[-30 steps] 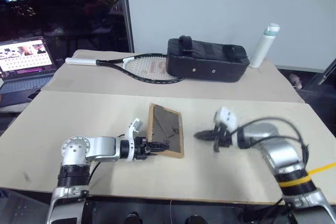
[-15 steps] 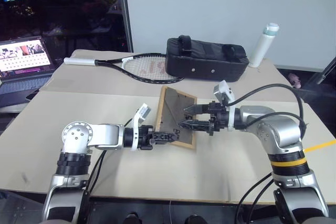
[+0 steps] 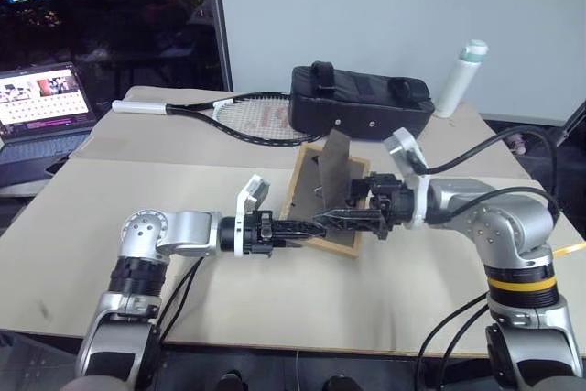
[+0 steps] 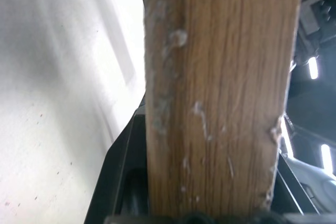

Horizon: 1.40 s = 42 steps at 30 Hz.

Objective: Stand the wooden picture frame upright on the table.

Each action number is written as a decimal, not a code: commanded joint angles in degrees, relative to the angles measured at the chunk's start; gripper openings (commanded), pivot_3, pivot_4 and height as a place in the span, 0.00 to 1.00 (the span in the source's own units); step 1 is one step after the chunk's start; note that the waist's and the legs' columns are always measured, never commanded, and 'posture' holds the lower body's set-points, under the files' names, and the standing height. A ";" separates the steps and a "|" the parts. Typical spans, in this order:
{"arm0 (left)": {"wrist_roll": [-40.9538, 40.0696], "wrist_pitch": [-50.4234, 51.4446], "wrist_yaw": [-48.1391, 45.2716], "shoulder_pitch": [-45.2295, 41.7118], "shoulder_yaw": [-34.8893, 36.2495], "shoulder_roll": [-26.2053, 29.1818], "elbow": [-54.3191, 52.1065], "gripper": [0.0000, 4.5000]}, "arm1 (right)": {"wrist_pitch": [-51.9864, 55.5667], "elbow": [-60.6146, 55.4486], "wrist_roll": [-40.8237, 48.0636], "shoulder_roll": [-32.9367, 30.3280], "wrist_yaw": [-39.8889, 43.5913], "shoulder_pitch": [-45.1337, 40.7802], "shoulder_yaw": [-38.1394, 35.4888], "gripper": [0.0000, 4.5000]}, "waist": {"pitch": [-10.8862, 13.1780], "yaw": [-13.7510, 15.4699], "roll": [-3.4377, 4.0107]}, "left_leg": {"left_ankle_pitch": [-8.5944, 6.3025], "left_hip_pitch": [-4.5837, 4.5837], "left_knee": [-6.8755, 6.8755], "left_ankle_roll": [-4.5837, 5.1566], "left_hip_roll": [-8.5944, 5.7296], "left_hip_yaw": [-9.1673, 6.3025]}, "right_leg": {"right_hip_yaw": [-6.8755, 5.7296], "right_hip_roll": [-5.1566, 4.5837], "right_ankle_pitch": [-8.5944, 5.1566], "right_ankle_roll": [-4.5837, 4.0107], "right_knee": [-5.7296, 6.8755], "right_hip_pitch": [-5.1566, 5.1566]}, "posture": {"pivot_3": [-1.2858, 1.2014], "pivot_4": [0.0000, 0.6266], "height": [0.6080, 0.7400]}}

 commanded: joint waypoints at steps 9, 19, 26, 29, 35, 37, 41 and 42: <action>-1.75 1.56 -9.40 -2.10 3.69 4.38 6.69 0.27 | -9.14 1.86 -6.07 -16.90 1.51 2.62 -7.16 0.99 | 0.04 0.40 0.03 | -0.01 -0.03 -0.05 0.00 -0.01 0.01 | 0.00 -0.02 -0.13 0.15 -0.10 0.00 | 0.52 0.24 0.85; -1.75 6.65 -14.51 -3.46 0.35 5.24 14.52 0.27 | -75.96 10.62 -53.12 -13.12 -23.11 8.56 9.33 0.99 | 0.05 -0.07 0.05 | 0.02 -0.01 -0.10 -0.04 -0.02 0.02 | 0.02 -0.01 -0.15 0.19 -0.10 -0.13 | 0.52 0.24 0.85; -1.75 6.80 -14.58 -3.08 -2.62 5.10 12.28 0.27 | -93.99 20.57 -64.34 -8.33 -36.69 4.83 10.94 0.99 | 0.05 0.02 0.05 | 0.03 -0.01 -0.15 -0.04 -0.02 0.01 | 0.01 -0.01 -0.14 0.17 -0.11 -0.05 | 0.52 0.24 0.85; -1.75 7.48 -15.39 -2.72 -4.57 5.90 10.16 0.27 | -96.85 21.32 -66.48 -6.89 -38.76 3.24 11.32 0.99 | 0.05 0.06 0.05 | 0.03 -0.01 -0.16 -0.05 -0.02 0.00 | 0.01 -0.01 -0.13 0.15 -0.09 -0.02 | 0.52 0.24 0.85; -1.45 5.09 -14.61 -1.71 -6.00 6.80 6.23 0.27 | -101.19 22.87 -63.19 -5.71 -37.04 1.23 11.79 0.79 | 0.05 0.06 0.05 | 0.04 0.02 -0.13 -0.04 -0.02 0.00 | 0.00 -0.02 -0.11 0.12 -0.08 0.04 | 0.52 0.24 0.85; 1.23 2.53 -11.80 -0.69 -5.44 6.68 4.80 0.27 | -101.85 23.01 -63.30 -5.68 -37.68 1.36 11.32 0.62 | 0.05 0.06 0.05 | 0.04 0.02 -0.12 -0.04 -0.02 0.00 | 0.00 -0.02 -0.11 0.12 -0.08 0.05 | 0.52 0.24 0.85; 4.34 0.29 -12.12 0.73 -3.36 7.24 3.51 0.64 | -102.40 23.56 -62.16 -5.47 -37.91 2.07 10.52 0.35 | 0.05 -0.01 0.05 | 0.04 0.05 -0.10 -0.04 -0.02 0.00 | 0.00 -0.01 0.07 -0.19 -0.03 0.06 | 0.52 0.24 0.85; 4.66 0.00 -12.86 0.86 -2.41 7.62 2.61 0.71 | -102.32 23.76 -61.29 -5.46 -37.23 2.26 10.53 0.32 | 0.05 -0.08 0.05 | 0.04 0.06 -0.10 -0.04 -0.02 0.00 | 0.00 -0.01 0.08 -0.19 -0.02 0.06 | 0.52 0.24 0.85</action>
